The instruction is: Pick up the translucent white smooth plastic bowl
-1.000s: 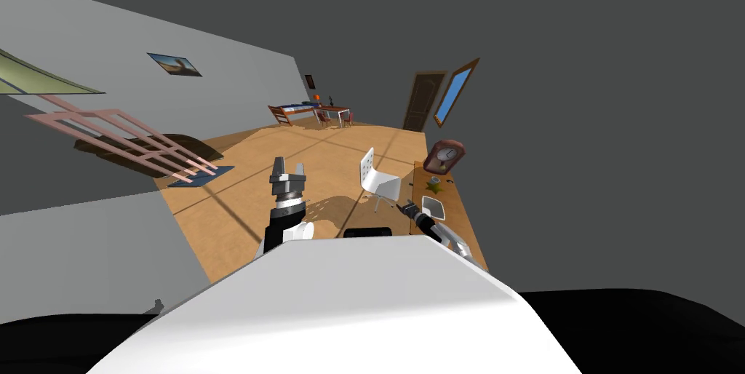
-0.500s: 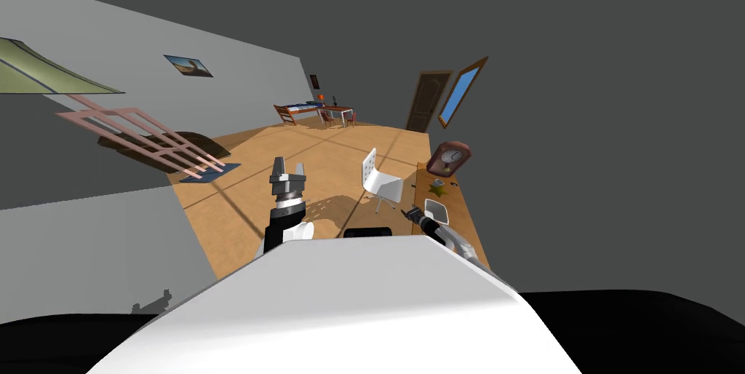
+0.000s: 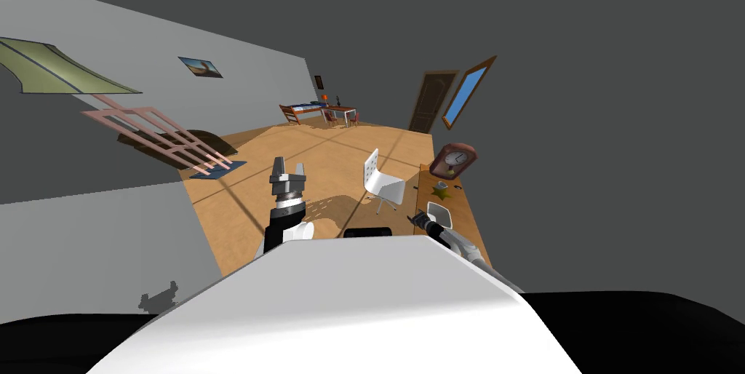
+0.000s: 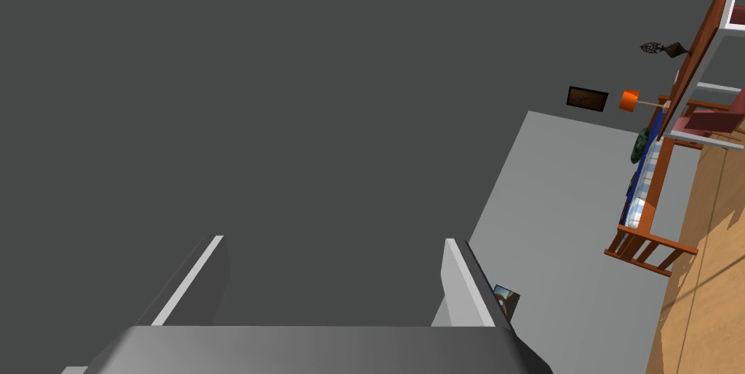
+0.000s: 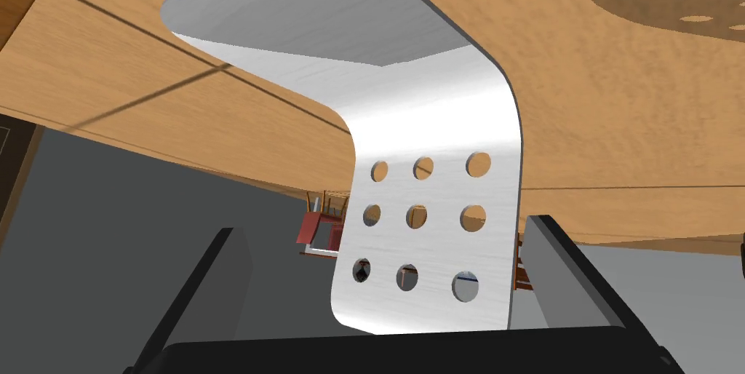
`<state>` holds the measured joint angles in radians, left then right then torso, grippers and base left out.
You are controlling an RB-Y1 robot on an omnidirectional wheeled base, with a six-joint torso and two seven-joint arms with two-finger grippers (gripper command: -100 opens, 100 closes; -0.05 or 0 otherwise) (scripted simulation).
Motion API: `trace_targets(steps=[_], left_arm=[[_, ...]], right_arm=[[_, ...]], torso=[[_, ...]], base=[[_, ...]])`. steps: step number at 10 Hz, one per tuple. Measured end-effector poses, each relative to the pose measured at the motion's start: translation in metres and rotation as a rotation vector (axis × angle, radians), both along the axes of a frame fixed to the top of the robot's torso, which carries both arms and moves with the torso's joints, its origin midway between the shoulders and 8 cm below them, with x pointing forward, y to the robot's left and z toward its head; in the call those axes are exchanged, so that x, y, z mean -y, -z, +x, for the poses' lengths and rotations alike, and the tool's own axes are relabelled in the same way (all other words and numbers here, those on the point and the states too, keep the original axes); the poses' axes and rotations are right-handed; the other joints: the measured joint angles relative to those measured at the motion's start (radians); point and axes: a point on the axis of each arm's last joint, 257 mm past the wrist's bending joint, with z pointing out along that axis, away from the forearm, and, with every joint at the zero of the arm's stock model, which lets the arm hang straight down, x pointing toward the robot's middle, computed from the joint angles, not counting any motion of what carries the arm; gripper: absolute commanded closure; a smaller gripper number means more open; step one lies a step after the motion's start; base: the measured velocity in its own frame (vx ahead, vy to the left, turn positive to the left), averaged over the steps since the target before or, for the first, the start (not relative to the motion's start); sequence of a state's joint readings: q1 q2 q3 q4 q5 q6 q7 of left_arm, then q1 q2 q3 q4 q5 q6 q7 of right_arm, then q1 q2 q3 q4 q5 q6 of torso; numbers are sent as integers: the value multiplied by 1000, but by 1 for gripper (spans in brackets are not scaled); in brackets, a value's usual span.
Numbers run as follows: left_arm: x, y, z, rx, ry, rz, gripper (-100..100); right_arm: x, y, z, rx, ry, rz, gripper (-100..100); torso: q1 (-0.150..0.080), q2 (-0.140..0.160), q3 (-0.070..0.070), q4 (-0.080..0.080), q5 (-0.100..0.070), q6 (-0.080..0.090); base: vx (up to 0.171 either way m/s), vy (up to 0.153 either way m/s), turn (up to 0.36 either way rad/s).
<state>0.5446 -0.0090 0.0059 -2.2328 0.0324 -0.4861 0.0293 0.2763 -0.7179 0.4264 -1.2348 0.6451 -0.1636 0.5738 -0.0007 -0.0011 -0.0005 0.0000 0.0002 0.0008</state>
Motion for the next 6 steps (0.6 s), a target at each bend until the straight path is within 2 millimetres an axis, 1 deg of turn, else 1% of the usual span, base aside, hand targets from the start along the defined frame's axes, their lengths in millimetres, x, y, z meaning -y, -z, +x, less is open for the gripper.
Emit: trace_targets(steps=[3,6], left_arm=[[0,0,0,0,0,0,0],[0,0,0,0,0,0,0]], right_arm=[[24,16,-14,-46,-13,-83,-100],[56,28,-34,-102,-32,-176,-100]], torso=[[0,0,0,0,0,0],[0,0,0,0,0,0]], base=[[25,-10,61],[24,-11,45]])
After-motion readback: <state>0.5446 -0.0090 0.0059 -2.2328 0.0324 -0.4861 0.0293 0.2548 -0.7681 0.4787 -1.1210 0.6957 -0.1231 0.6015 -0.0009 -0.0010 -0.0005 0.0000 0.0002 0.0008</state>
